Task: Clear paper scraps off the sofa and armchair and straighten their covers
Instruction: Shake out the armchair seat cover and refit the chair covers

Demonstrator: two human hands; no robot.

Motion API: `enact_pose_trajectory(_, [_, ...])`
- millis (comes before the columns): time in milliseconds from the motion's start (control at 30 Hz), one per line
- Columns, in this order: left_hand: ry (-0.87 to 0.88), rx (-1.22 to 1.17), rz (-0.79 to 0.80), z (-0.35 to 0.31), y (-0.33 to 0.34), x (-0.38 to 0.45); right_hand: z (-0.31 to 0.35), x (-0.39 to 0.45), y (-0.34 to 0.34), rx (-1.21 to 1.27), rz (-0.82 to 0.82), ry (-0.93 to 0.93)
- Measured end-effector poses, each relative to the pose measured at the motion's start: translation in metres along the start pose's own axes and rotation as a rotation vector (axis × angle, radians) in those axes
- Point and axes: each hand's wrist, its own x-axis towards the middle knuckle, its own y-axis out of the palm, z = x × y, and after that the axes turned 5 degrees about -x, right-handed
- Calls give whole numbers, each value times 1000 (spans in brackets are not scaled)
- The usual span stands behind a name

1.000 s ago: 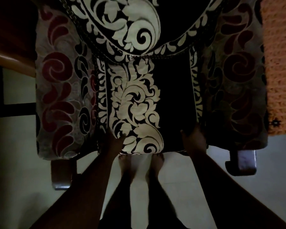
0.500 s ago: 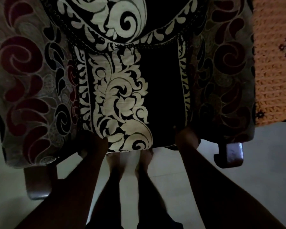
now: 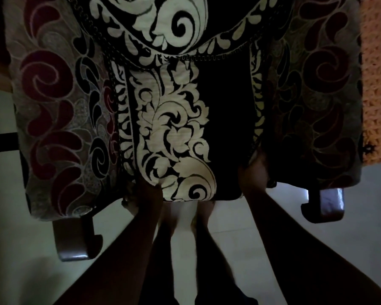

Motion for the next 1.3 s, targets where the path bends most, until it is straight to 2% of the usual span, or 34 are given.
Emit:
enact_pose_trajectory(67, [117,25,47,-15,-1,-16,18,-8,6,174,78,-49])
enact_pose_trajectory(133, [347,179,25,-36,-4,-30,33,-22,16,233,172,-124])
enact_pose_trajectory(167, [474,189,27,-51,-8,-36,37,-30,21,235,247,-163])
enact_pose_trajectory(233, [665,84,145,-76,-10,-36,40,-47,29,172,335,-291])
enact_pose_trajectory(300, [649,-79,355,-100,-15,-36,43,-64,31,165,383,-371])
enact_pose_trajectory(367, [523,-193,502,-121,-20,-35,44,-81,28,189,442,-400])
enact_pose_trajectory(467, [487,-112,470,-135,-34,-39,35,-100,15,336,560,-421])
enact_pose_trajectory(567, [433,-113,434,-130,-54,-48,37,-110,-15,531,655,-244])
enact_pose_trajectory(600, [415,-138,447,-128,-66,-56,39,-110,-25,585,621,-177])
enact_pose_trajectory(700, [438,-144,513,-121,-103,-88,43,-107,-54,418,370,-143])
enact_pose_trajectory(767, [447,-156,568,-113,-132,-115,51,-111,-74,311,345,-156])
enact_pose_trajectory(967, [512,-224,624,-90,-225,-187,89,-175,-141,-96,341,-480])
enact_pose_trajectory(1067, [559,-256,628,-80,-266,-219,94,-223,-172,-246,208,-583])
enact_pose_trajectory(1300, [709,-216,520,-63,-327,-270,78,-284,-245,-271,-50,-634])
